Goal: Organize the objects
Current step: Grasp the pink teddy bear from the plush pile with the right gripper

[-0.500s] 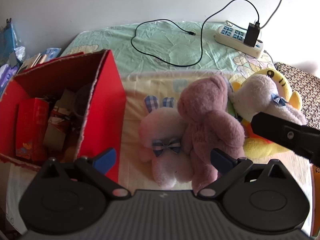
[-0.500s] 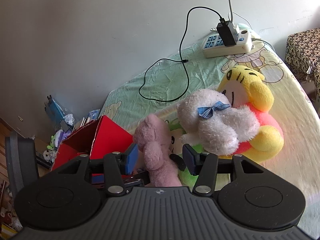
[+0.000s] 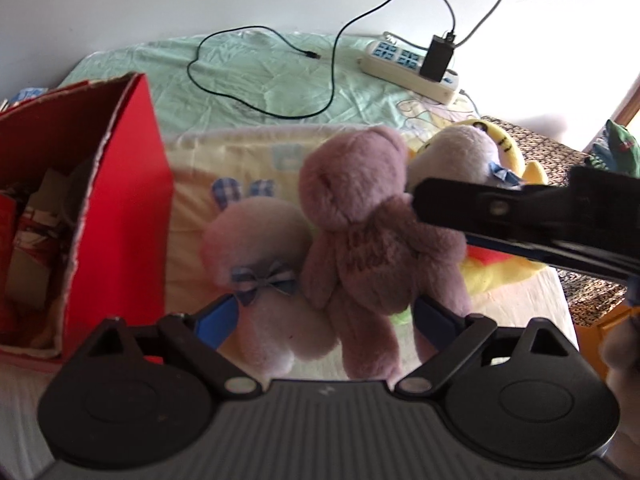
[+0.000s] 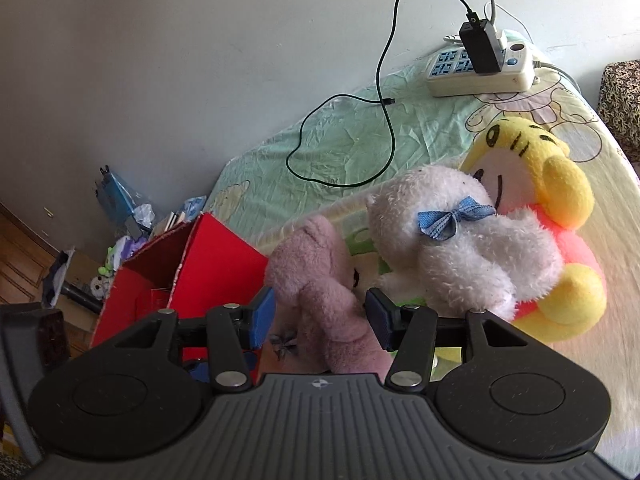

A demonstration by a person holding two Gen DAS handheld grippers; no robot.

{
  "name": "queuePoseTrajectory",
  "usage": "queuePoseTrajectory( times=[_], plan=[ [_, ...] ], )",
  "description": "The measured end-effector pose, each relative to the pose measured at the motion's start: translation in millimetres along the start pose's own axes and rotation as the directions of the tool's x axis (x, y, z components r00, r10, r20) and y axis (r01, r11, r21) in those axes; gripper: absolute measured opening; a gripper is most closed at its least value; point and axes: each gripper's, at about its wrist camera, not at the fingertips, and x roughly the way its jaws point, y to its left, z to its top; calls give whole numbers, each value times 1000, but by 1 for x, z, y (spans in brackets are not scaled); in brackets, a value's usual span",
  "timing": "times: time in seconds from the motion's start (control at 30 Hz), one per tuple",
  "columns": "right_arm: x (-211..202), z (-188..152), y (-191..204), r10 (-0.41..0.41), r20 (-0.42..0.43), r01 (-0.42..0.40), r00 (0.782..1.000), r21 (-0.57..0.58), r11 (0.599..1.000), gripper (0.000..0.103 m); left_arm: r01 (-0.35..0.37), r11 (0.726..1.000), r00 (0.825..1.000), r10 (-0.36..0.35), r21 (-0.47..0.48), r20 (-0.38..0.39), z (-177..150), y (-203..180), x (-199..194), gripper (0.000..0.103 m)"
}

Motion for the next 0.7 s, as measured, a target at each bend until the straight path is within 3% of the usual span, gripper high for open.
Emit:
queuePoseTrajectory(
  times=[0.3,0.47,0.7],
  plan=[
    [23,1,2,-30,-49,24,998,-131,991,52,90,995,993,-87,38,-80,-5,2,19,94],
    [27,0,3,-9,-75,-3,997,-155,988,37,106,991,991,-99,84,-85,-14,0,28,94],
    [14,1,-10,55,-49,-58,997,-63,996,30,103,986,993,-95,129,-69,-18,-4,28,94]
  ],
)
